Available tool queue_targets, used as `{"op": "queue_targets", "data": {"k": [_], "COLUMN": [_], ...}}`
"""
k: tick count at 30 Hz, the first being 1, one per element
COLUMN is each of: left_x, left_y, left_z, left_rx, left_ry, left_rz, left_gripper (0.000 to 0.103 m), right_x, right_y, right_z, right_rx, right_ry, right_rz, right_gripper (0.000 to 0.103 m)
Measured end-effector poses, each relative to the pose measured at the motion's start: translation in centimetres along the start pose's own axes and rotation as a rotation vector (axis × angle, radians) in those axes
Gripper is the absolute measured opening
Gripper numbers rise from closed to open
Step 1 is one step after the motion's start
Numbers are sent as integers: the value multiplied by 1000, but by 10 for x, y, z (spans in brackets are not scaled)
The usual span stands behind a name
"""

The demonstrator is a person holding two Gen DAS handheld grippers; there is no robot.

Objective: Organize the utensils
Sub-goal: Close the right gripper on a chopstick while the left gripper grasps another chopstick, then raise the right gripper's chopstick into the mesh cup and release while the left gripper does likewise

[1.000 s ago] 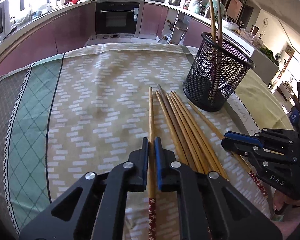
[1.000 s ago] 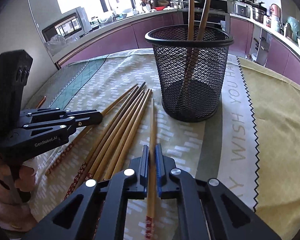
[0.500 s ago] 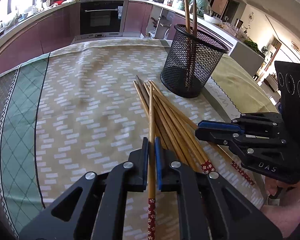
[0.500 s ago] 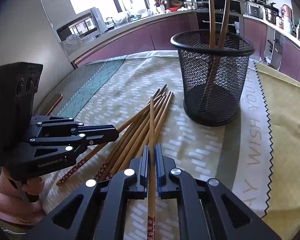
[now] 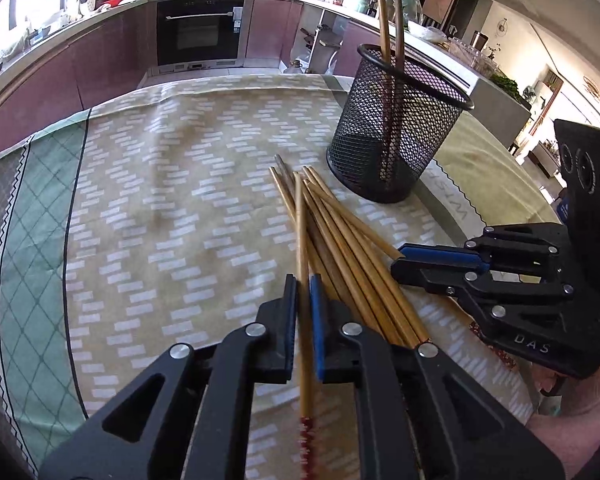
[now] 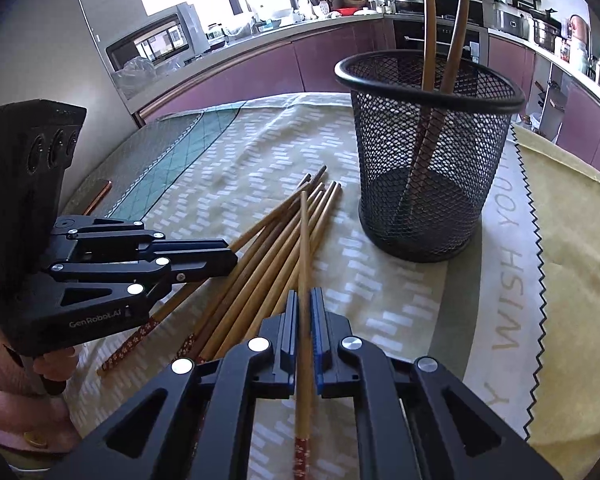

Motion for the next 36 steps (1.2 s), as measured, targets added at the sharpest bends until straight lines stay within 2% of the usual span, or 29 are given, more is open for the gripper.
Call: {"op": "queue_targets", "data": {"k": [6,13,20,28,36], "left_x": [6,24,38,43,56], "left_y": [-25,-74,-109,-125,-132], "left_z": [9,36,59,101,147], "left_rx": [63,193,283,388,460], "left_ry": [3,38,65,49,53], "left_rz": [-45,-124,-189,-197,-204], "left_gripper": [7,7,7,7,7], "right_x": [6,23,34,44,53], "right_y": [-32,-82,-118,-145,-171], "right_z": [6,26,42,75,113], "right_rx": [96,236,346,436,518], "right_ry": [21,60,69,61,48], "right_rz": [22,51,55,34,9], "right_gripper": [6,6,6,6,6]}}
Point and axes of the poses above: each gripper's, at about its wrist camera, not at the fingertips, and y roughly the way its jaws point, x to its right, z to its top, the point moved 5 cm from there along y, roughly the way its jaws point, and after that the axes turned 4 degrees about -z, right-handed, at the moved point
